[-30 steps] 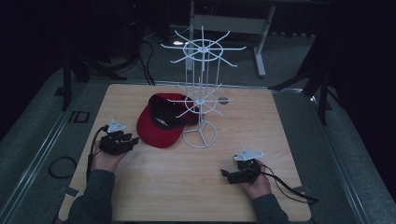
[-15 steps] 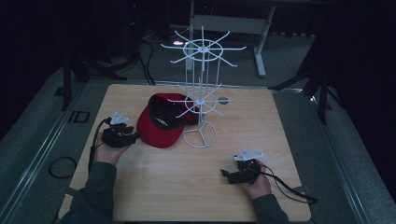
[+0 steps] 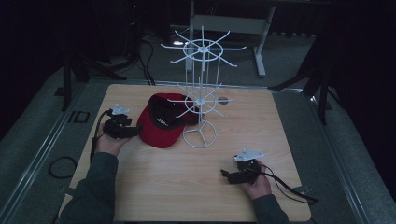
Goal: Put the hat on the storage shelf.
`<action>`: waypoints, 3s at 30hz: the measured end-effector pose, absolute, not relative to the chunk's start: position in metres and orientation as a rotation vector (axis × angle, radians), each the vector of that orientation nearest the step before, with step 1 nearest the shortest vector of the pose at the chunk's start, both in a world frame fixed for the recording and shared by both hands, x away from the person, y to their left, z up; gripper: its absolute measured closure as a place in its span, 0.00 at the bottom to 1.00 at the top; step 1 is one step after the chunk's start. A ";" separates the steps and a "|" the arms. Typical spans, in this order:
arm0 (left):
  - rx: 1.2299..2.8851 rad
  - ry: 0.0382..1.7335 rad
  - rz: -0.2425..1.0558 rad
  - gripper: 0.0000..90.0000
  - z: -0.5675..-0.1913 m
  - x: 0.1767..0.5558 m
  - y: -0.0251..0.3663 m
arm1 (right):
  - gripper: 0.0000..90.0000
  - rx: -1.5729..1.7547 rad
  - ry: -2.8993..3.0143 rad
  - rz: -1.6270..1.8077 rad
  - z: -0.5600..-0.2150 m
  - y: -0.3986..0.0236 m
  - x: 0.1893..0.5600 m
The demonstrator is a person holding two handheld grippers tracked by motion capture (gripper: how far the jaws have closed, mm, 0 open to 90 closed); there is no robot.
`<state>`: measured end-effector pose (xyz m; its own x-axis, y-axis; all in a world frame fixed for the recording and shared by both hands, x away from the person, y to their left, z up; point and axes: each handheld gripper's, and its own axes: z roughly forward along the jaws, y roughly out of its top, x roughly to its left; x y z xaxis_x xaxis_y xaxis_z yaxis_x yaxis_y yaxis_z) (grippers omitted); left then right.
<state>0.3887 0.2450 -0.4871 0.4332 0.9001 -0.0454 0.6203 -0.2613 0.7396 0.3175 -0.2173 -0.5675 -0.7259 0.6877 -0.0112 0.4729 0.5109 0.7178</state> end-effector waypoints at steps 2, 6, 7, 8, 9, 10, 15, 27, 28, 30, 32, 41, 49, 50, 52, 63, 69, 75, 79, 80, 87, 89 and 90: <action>1.983 1.289 0.494 0.47 -0.489 0.395 0.247 | 0.16 0.974 2.461 1.036 -0.567 -0.217 0.318; 1.987 1.318 0.475 0.51 -0.494 0.407 0.246 | 0.16 0.975 2.461 1.036 -0.567 -0.217 0.317; 1.996 1.319 0.468 0.52 -0.495 0.410 0.245 | 0.16 0.976 2.462 1.036 -0.567 -0.217 0.317; 1.994 1.318 0.455 0.53 -0.496 0.413 0.245 | 0.16 0.974 2.461 1.035 -0.567 -0.217 0.317; 1.993 1.324 0.450 0.55 -0.498 0.415 0.245 | 0.16 0.974 2.462 1.035 -0.567 -0.217 0.317; 1.986 1.335 0.443 0.55 -0.500 0.418 0.244 | 0.16 0.973 2.462 1.035 -0.567 -0.217 0.317; 1.995 1.381 0.402 0.63 -0.505 0.429 0.244 | 0.16 0.974 2.461 1.035 -0.567 -0.217 0.316; 2.005 1.336 0.297 0.87 -0.503 0.403 0.225 | 0.16 0.973 2.461 1.037 -0.568 -0.218 0.315; 2.002 1.322 0.268 0.86 -0.504 0.401 0.222 | 0.16 0.974 2.461 1.037 -0.568 -0.218 0.315; 1.997 1.307 0.224 0.79 -0.506 0.400 0.219 | 0.16 0.973 2.461 1.037 -0.568 -0.218 0.315; 2.006 1.284 0.147 0.75 -0.513 0.405 0.208 | 0.16 0.973 2.461 1.037 -0.568 -0.218 0.315; 2.014 1.294 0.013 0.70 -0.538 0.422 0.194 | 0.16 0.974 2.461 1.037 -0.568 -0.218 0.315; 2.088 1.214 -0.090 0.74 -0.541 0.417 0.183 | 0.16 0.973 2.461 1.037 -0.568 -0.218 0.315; 2.104 1.197 -0.076 0.75 -0.539 0.415 0.182 | 0.16 0.973 2.461 1.037 -0.568 -0.218 0.315; 2.114 1.170 -0.059 0.79 -0.534 0.411 0.180 | 0.16 0.973 2.461 1.037 -0.568 -0.218 0.315; 2.039 1.173 0.036 0.95 -0.514 0.397 0.179 | 0.16 0.973 2.461 1.037 -0.568 -0.218 0.315; 2.024 1.195 0.096 0.95 -0.510 0.393 0.183 | 0.16 0.973 2.461 1.037 -0.568 -0.218 0.315; 1.986 1.218 0.157 0.95 -0.505 0.390 0.191 | 0.16 0.974 2.462 1.037 -0.568 -0.218 0.315; 1.941 1.243 0.176 0.95 -0.499 0.389 0.198 | 0.16 0.972 2.462 1.037 -0.568 -0.218 0.316; 1.931 1.250 0.179 0.95 -0.498 0.389 0.200 | 0.16 0.973 2.462 1.037 -0.567 -0.218 0.316; 1.867 1.304 0.229 0.95 -0.493 0.387 0.218 | 0.16 0.970 2.464 1.036 -0.567 -0.218 0.316; 1.850 1.316 0.265 0.95 -0.490 0.386 0.223 | 0.16 0.971 2.464 1.036 -0.567 -0.218 0.316; 1.838 1.321 0.287 0.95 -0.489 0.385 0.225 | 0.16 0.971 2.464 1.036 -0.567 -0.218 0.316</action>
